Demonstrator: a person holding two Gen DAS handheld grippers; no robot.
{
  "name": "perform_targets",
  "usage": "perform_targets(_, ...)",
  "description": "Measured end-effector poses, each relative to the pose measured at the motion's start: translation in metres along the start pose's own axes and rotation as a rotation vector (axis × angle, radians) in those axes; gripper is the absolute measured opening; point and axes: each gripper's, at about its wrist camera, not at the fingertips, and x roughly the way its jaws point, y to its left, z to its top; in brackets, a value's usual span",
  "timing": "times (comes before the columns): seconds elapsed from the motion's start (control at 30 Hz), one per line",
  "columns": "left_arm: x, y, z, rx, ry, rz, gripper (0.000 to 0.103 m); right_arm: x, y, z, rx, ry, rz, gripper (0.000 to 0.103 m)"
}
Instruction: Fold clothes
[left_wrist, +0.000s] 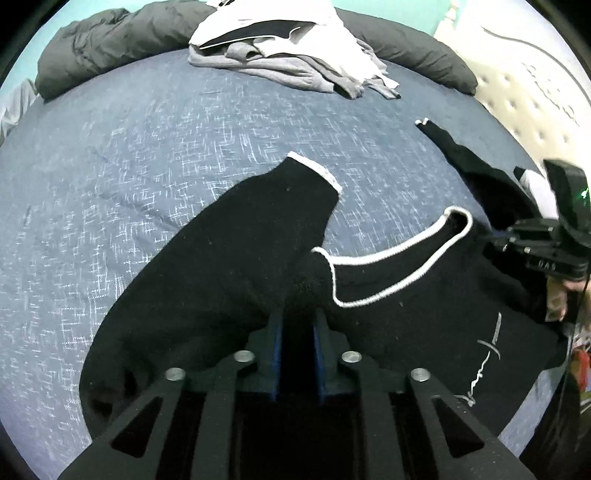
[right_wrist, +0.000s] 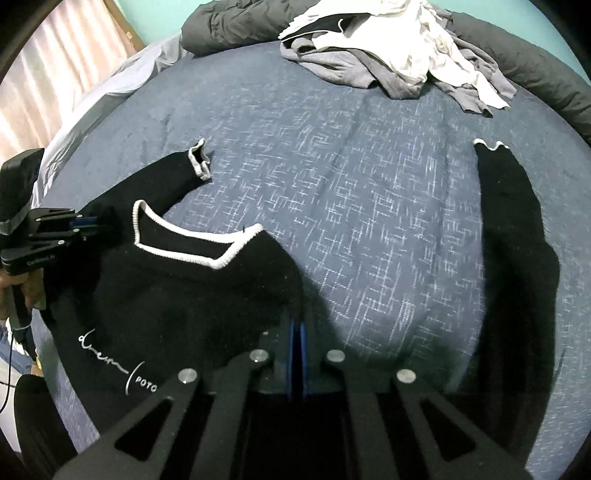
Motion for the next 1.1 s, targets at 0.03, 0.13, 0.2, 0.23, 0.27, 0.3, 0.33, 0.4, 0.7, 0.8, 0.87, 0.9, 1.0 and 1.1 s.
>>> perform_targets(0.03,0.004,0.001,0.002,0.0,0.016,0.002,0.028,0.004,-0.002,-0.001,0.018,0.008,0.014,0.005)
perform_targets(0.13,0.018,0.002,0.005,0.014,0.059,0.013,0.053,0.016,-0.007,0.003,0.07,0.01,0.049,0.045)
perform_targets(0.2,0.026,0.0,0.006,0.027,0.073,0.006,0.056,0.021,-0.009,0.004,0.079,0.006,0.056,0.058)
perform_targets(0.23,0.03,0.001,0.007,0.027,0.074,0.007,0.057,0.024,-0.007,0.005,0.069,0.016,0.051,0.058)
perform_targets(0.27,0.032,0.001,0.008,0.021,0.071,0.003,0.057,0.027,-0.005,0.005,0.06,0.027,0.047,0.058)
perform_targets(0.3,0.034,0.003,0.008,0.01,0.065,-0.002,0.057,0.03,-0.003,0.005,0.05,0.038,0.042,0.058)
perform_targets(0.33,0.035,0.003,0.009,0.003,0.059,-0.005,0.057,0.035,0.001,0.006,0.031,0.051,0.033,0.058)
perform_targets(0.4,0.034,0.003,0.009,0.002,0.047,-0.002,0.054,0.039,0.004,0.005,0.016,0.056,0.02,0.058)
perform_targets(0.7,-0.006,-0.02,0.003,0.07,-0.041,0.029,0.011,0.019,0.024,-0.001,-0.051,-0.041,-0.035,0.003)
perform_targets(0.8,-0.035,-0.027,0.008,0.076,-0.089,0.03,0.011,-0.005,0.029,-0.002,-0.057,-0.095,-0.031,0.003)
perform_targets(0.87,-0.06,-0.033,0.009,0.086,-0.129,0.036,0.011,-0.024,0.03,-0.003,-0.065,-0.126,-0.038,0.002)
perform_targets(0.9,-0.074,-0.038,0.011,0.092,-0.153,0.036,0.011,-0.033,0.031,-0.002,-0.068,-0.142,-0.041,0.002)
perform_targets(1.0,-0.115,-0.054,0.019,0.114,-0.225,0.054,0.01,-0.071,0.036,0.006,-0.075,-0.216,-0.059,0.002)
perform_targets(1.1,-0.161,-0.072,0.029,0.134,-0.301,0.074,0.01,-0.113,0.043,0.013,-0.087,-0.294,-0.077,0.002)
